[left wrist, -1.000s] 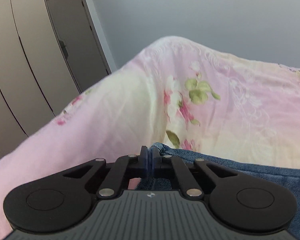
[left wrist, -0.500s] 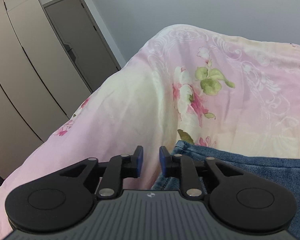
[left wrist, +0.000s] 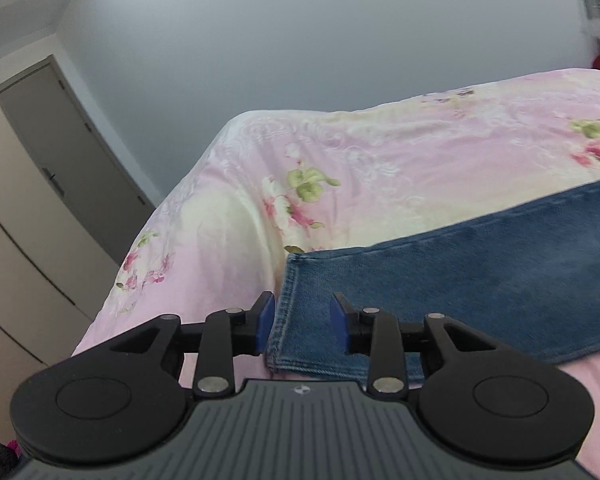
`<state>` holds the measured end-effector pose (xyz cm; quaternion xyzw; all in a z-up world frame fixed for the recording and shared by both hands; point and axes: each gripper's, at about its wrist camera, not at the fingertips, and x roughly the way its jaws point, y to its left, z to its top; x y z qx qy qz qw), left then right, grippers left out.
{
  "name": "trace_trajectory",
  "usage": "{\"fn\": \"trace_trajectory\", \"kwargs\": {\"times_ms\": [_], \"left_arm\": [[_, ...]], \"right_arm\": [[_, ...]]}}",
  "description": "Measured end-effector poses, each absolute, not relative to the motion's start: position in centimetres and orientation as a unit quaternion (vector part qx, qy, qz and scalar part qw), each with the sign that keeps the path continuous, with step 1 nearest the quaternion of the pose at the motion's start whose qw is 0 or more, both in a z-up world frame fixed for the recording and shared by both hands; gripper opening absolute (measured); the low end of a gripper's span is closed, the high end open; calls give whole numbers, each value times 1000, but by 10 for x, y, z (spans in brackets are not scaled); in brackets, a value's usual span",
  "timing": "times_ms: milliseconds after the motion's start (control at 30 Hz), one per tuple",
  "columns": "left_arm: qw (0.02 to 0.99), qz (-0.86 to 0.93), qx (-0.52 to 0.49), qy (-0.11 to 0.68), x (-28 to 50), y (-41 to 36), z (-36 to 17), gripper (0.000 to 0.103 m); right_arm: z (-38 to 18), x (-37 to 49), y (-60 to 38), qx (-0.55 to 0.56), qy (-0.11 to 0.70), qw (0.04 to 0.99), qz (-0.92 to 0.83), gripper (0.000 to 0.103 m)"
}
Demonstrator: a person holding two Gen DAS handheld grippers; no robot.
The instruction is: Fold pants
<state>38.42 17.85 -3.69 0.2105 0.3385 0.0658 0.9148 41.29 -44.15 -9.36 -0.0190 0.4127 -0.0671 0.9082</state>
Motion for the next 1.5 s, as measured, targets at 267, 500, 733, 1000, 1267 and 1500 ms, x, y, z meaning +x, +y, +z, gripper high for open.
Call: {"fn": "trace_trajectory", "kwargs": {"times_ms": [267, 500, 733, 1000, 1267, 1500], "left_arm": [[888, -35, 278, 366, 262, 160, -15, 41], [827, -133, 341, 427, 176, 152, -44, 41], [771, -180, 397, 465, 118, 159, -97, 41], [684, -241, 406, 556, 116, 158, -143, 40], [604, -264, 398, 638, 145, 158, -167, 40], [533, -273, 498, 628, 135, 159, -200, 46]], "right_arm": [[-72, 299, -407, -113, 425, 898, 11, 67], [-81, 230, -404, -157, 449, 879, 37, 67], [-94, 193, -387, -216, 451, 863, 78, 68], [-126, 177, -364, -308, 489, 805, 134, 68], [-141, 179, -360, -329, 501, 789, 133, 76], [-146, 188, -366, -325, 502, 792, 122, 76]]}}
